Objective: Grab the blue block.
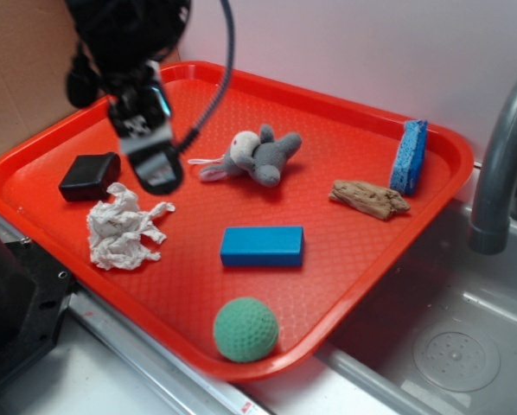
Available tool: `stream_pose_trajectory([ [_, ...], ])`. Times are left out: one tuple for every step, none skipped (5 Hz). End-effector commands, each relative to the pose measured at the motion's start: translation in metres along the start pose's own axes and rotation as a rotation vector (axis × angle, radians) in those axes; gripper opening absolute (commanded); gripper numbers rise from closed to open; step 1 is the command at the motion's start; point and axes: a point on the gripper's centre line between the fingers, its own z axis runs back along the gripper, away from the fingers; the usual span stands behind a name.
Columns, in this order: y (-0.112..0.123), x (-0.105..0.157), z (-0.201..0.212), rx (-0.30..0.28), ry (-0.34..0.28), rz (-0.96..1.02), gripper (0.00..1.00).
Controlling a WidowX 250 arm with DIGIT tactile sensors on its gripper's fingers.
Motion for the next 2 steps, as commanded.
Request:
stream_pose_trajectory([
  [0.004,0.029,-0.059,-0.003,0.05,-0.14,1.0],
  [-0.004,0.023,-0.092,-0.032,0.082,-0.15,1.0],
])
